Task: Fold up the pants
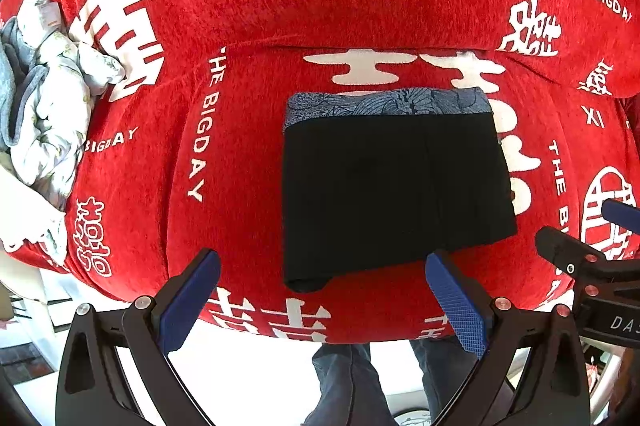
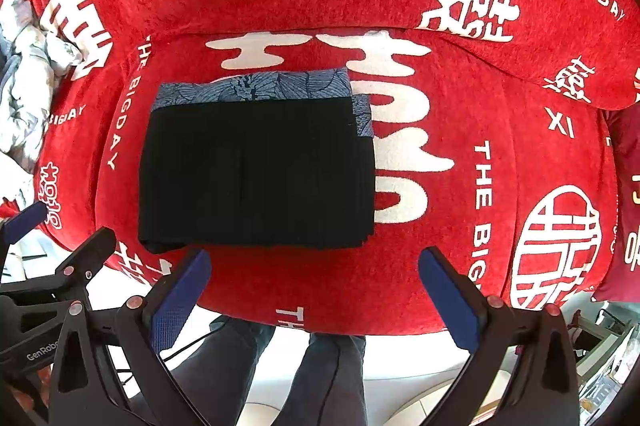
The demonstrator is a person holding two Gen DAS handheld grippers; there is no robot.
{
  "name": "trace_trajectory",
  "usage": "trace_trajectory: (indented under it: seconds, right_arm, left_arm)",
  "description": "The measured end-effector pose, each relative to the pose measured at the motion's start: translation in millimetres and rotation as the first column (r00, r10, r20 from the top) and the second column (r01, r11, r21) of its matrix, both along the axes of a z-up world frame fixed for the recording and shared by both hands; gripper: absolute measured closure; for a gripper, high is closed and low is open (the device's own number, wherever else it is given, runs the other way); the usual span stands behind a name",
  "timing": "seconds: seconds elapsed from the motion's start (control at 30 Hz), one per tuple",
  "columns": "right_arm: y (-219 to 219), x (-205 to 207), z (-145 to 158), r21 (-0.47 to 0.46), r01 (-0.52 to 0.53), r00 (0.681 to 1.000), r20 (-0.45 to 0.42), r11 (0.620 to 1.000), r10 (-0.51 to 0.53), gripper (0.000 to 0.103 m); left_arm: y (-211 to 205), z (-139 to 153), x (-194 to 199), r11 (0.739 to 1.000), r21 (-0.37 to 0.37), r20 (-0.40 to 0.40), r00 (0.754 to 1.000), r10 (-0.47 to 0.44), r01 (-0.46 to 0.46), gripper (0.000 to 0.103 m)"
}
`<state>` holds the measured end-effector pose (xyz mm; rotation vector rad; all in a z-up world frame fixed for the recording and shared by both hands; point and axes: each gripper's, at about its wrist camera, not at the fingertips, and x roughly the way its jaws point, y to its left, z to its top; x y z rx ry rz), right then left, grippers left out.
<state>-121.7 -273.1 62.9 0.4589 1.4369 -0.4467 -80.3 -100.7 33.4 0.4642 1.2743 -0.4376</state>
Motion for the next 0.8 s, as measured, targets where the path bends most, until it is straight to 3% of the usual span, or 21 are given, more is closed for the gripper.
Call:
trace_trajectory:
  seconds: [0.8]
  right_arm:
    - [0.5, -1.7, -0.5, -0.008, 0.006, 1.0, -0.006, 1.0, -0.006, 0.0]
  left_arm:
    - [-2.2, -3.4, -3.6, 1.0, 0.019, 0.003, 1.0, -0.016, 0.016, 0.0]
